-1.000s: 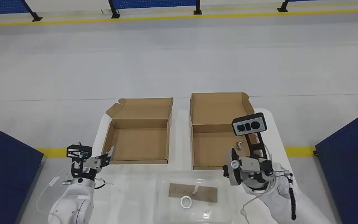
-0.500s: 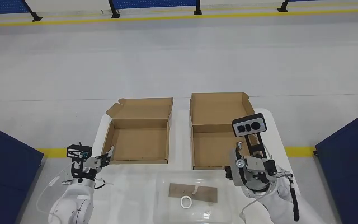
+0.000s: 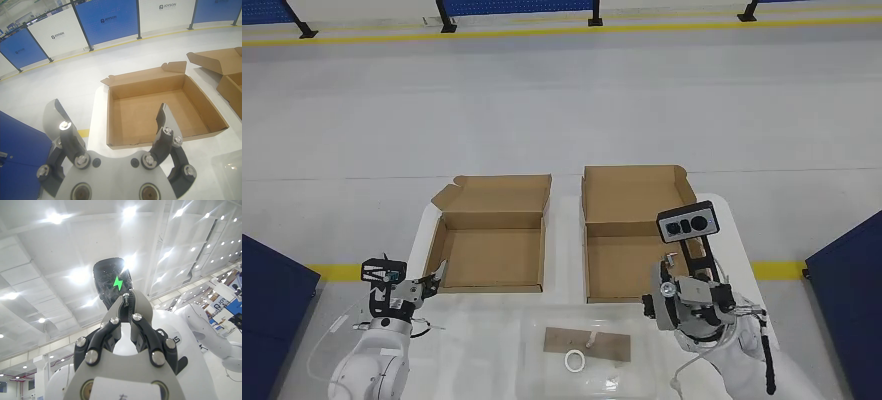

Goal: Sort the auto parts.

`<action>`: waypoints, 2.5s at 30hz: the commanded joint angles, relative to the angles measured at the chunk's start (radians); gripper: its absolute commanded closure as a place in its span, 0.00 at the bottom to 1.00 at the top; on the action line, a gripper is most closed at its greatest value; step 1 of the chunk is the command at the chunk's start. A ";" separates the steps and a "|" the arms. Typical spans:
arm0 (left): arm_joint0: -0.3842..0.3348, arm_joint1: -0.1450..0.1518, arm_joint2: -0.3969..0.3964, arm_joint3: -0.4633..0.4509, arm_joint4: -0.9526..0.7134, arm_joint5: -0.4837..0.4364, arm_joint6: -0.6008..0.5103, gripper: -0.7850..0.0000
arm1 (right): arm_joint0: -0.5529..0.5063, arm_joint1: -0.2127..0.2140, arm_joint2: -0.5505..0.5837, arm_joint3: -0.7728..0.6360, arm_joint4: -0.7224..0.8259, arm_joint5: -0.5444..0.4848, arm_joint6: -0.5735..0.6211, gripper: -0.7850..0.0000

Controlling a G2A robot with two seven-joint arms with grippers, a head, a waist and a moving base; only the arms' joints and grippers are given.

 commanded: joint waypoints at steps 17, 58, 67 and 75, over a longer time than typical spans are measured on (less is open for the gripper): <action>0.000 0.000 0.000 0.000 0.000 0.000 0.000 0.00 | -0.257 0.031 0.297 -0.028 -0.488 0.052 -0.156 1.00; 0.000 0.000 0.000 0.000 0.000 0.000 0.000 0.00 | -0.199 0.055 0.360 -0.079 -1.393 0.747 -0.317 1.00; 0.000 0.000 0.000 0.000 0.000 0.000 0.000 0.00 | 0.007 0.045 0.211 0.119 -1.560 0.862 -0.214 1.00; 0.000 0.000 0.000 0.000 0.000 0.000 0.000 0.00 | 0.146 0.017 0.076 0.310 -1.613 0.905 -0.196 1.00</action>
